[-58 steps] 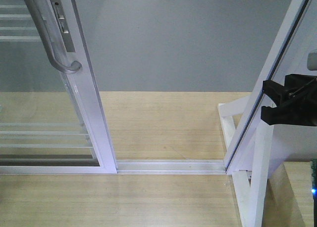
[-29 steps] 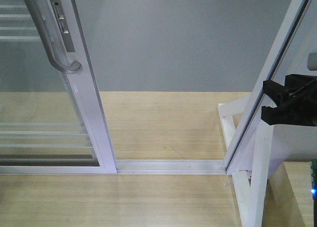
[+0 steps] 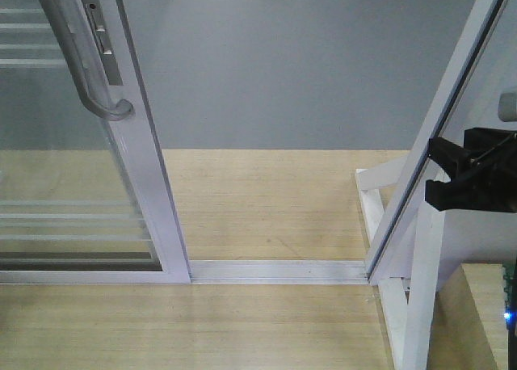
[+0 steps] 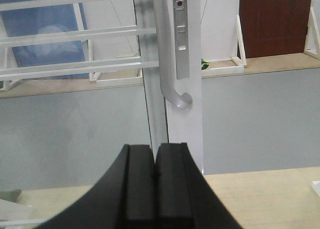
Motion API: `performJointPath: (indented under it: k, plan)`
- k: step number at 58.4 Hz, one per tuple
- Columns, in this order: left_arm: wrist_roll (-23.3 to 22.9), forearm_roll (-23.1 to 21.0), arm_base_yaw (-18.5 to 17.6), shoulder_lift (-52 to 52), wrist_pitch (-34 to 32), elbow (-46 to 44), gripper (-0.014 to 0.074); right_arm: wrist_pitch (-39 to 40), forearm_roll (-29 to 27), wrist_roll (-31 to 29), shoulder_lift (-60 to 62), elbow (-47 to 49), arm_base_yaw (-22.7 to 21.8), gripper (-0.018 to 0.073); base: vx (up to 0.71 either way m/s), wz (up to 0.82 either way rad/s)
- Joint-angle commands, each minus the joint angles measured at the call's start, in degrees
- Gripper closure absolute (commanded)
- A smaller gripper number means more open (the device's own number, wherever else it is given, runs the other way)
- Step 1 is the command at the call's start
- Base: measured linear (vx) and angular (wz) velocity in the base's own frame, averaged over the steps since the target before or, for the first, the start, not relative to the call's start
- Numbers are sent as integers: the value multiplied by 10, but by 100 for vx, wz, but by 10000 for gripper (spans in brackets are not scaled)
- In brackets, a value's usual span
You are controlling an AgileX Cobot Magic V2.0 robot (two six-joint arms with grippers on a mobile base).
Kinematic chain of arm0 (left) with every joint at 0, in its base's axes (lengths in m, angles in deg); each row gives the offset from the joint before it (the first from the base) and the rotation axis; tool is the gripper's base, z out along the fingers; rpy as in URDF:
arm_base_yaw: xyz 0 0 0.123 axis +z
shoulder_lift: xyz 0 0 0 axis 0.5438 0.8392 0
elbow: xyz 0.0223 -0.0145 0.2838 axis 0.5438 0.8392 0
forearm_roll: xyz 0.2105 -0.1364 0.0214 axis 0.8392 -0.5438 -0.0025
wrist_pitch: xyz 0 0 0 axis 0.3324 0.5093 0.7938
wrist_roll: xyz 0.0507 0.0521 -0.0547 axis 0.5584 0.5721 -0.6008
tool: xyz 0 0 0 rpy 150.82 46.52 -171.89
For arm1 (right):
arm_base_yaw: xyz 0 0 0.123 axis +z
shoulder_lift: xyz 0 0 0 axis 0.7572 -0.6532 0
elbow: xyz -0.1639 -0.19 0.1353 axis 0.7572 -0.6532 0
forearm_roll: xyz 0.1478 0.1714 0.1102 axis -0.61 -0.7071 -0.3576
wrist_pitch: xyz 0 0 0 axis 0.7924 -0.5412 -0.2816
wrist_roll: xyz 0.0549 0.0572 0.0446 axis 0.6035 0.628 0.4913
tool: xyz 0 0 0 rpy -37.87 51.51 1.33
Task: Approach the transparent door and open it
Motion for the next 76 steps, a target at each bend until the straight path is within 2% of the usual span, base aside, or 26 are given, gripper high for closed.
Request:
performJointPath:
  k: [1,8,13,17,20,26,35,40,44,76]
  plan:
    - [-5,-6,2,-7,-45,17,602,58,25,-31,52,-6,-18,246,0,0]
    - [-5,-5,2,-7,-45,17,602,84,20,-63,147,-57,-87,347,0,0]
    - [-5,-5,2,-7,-45,17,602,106,24,-73,225,-95,-152,463,0,0]
    - [-5,-5,2,-7,-45,17,602,106,30,-72,285,-122,-185,572,0,0]
    - [-5,-5,2,-7,-45,17,602,103,31,-71,323,-147,-196,573,0,0]
    - [-5,-5,2,-7,-45,17,602,91,30,-53,394,-205,-200,571,0,0]
    - [-5,-5,2,-7,-45,17,602,89,36,25,480,-294,-200,568,0,0]
    - [-5,-5,2,-7,-45,17,602,118,36,35,490,-345,-199,567,0,0]
    - [-5,-5,2,-7,-45,17,602,84,27,33,490,-342,-199,567,0,0]
    - [-5,-6,2,-7,-45,17,602,103,29,31,490,-343,-199,567,0,0]
